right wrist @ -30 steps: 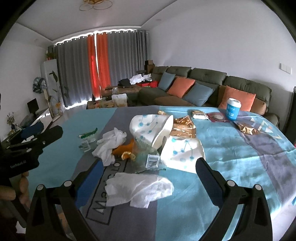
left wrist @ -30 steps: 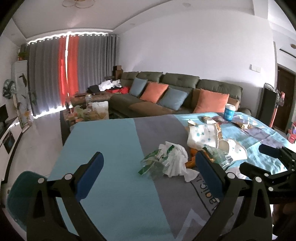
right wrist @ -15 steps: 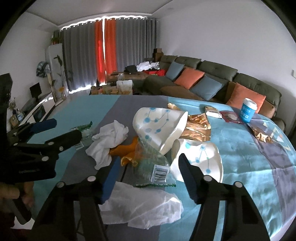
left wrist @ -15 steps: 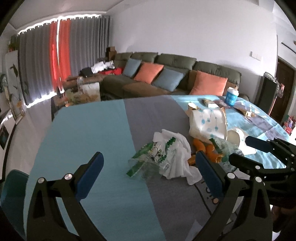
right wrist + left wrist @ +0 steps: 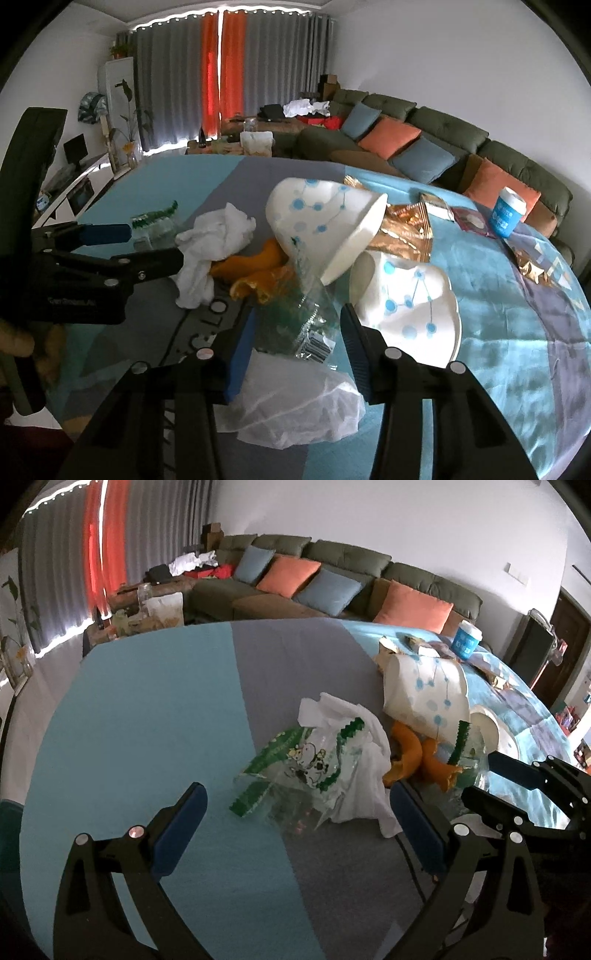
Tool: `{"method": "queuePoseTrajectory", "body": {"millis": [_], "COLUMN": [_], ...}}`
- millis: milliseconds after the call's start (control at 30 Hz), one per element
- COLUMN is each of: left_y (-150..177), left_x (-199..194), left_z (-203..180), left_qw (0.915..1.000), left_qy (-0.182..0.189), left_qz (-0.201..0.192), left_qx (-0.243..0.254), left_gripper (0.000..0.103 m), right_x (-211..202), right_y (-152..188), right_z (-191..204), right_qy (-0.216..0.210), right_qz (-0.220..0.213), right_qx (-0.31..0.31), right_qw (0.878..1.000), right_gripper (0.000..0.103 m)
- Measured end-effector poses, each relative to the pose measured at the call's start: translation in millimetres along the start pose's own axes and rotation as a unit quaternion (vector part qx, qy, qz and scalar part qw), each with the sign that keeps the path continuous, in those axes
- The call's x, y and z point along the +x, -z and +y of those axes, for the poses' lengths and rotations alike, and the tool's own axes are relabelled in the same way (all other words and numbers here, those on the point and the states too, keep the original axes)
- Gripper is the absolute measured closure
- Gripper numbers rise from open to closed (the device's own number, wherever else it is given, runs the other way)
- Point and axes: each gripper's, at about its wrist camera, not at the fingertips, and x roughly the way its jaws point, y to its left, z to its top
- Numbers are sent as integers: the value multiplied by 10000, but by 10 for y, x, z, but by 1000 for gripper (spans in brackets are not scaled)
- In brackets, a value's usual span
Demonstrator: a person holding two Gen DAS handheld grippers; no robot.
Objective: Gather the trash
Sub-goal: 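Grasp the green-printed plastic bag with the left tool while the right tool grasps a clear wrapper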
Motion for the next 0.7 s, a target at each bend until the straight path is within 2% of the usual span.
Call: {"method": "queuePoseTrajectory", "body": {"millis": [67, 133, 200, 333, 533, 700], "left_y": [1, 4, 8, 17, 34, 44], "left_x": [25, 50, 71, 48, -77, -190], "left_z": [8, -36, -21, -4, 30, 72], "left_qw": [10000, 10000, 9999, 9999, 9993, 9980], "left_qy": [21, 15, 41, 49, 226, 202], "left_qz": [48, 94, 135, 76, -206, -479], "left_qx": [3, -11, -61, -133, -217, -357], "left_gripper": [8, 16, 22, 33, 47, 59], "right_x": [14, 21, 31, 22, -28, -86], "right_y": [8, 18, 17, 18, 2, -17], "right_z": [-23, -39, -56, -92, -143, -195], "right_qy": [-13, -30, -60, -140, -268, -233], "right_qz": [40, 58, 81, 96, -22, -146], "right_qx": [71, 105, 145, 255, 479, 611], "right_qw": [10000, 9999, 9998, 9995, 9985, 9978], "right_gripper": [58, 59, 65, 70, 74, 76]}}
